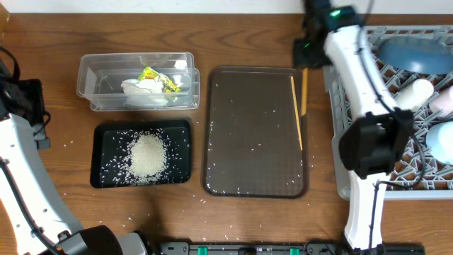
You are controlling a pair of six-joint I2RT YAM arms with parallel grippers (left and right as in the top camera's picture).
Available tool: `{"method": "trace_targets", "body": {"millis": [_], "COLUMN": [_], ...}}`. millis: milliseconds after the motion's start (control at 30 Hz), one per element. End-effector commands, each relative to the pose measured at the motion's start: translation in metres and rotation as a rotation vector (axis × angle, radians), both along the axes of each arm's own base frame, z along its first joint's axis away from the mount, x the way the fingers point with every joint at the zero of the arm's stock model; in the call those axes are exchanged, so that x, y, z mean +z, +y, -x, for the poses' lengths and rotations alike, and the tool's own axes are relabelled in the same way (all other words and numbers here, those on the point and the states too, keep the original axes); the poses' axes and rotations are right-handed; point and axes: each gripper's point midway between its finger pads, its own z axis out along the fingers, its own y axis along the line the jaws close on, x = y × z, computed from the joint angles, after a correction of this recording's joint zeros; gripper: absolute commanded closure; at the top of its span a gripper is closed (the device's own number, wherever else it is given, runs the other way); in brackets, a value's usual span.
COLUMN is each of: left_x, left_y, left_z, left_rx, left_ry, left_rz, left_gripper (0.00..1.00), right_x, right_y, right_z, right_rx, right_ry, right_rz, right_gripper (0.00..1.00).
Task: Sort waste into correct bins and load items into the dishwasher rack
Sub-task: 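Carry the chopstick right and drop it into the rack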
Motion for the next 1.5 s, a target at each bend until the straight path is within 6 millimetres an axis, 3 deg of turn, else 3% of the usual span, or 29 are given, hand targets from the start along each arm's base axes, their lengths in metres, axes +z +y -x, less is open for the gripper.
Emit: {"method": "trace_targets", "body": {"millis": [0, 133, 300, 367, 567, 833, 1067, 1100, 1233, 1300, 1467], "left_x": [0.001, 0.001, 0.001, 0.001, 0.001, 0.001, 0.001, 0.001, 0.001, 0.001, 0.001], "left_y": [0.002, 0.002, 0.002, 0.002, 0.002, 0.002, 0.002, 0.002, 0.002, 0.002, 0.002], "left_z": [0.002, 0.002, 0.002, 0.002, 0.002, 0.002, 0.002, 0.002, 0.002, 0.002, 0.002], "left_rx": [0.017, 0.017, 0.017, 0.017, 0.017, 0.017, 0.017, 0.017, 0.017, 0.017, 0.017], "left_ry": [0.001, 0.001, 0.001, 0.001, 0.001, 0.001, 0.0, 0.0, 0.0, 0.001, 0.0], "left_rz": [-0.001, -0.001, -0.001, -0.001, -0.001, -0.001, -0.001, -0.001, -0.001, -0.001, -0.001], "left_gripper": [0.08, 0.08, 0.08, 0.08, 0.08, 0.08, 0.08, 0.08, 0.08, 0.08, 0.08], "right_x": [0.051, 0.062, 0.045, 0.038, 0.01, -0.029, -0.041, -0.041, -0.041, -0.04, -0.028], "right_y": [-0.043, -0.082, -0.121, -0.128, -0.117, -0.112, -0.111, -0.111, -0.111, -0.111, -0.11], "right_z": [-0.011, -0.005, 0.003, 0.005, 0.006, 0.013, 0.018, 0.018, 0.02, 0.021, 0.026], "right_rx": [0.095, 0.192, 0.186, 0.173, 0.182, 0.135, 0.119, 0.119, 0.1, 0.074, 0.029], "right_ry": [-0.103, -0.09, -0.03, -0.015, 0.005, 0.07, 0.098, 0.097, 0.104, 0.111, 0.12], "right_rz": [0.053, 0.116, 0.133, 0.102, -0.043, -0.081, -0.092, -0.092, -0.092, -0.099, -0.111], "right_gripper": [0.99, 0.99, 0.99, 0.99, 0.99, 0.99, 0.99, 0.94, 0.48, 0.42, 0.4]}}
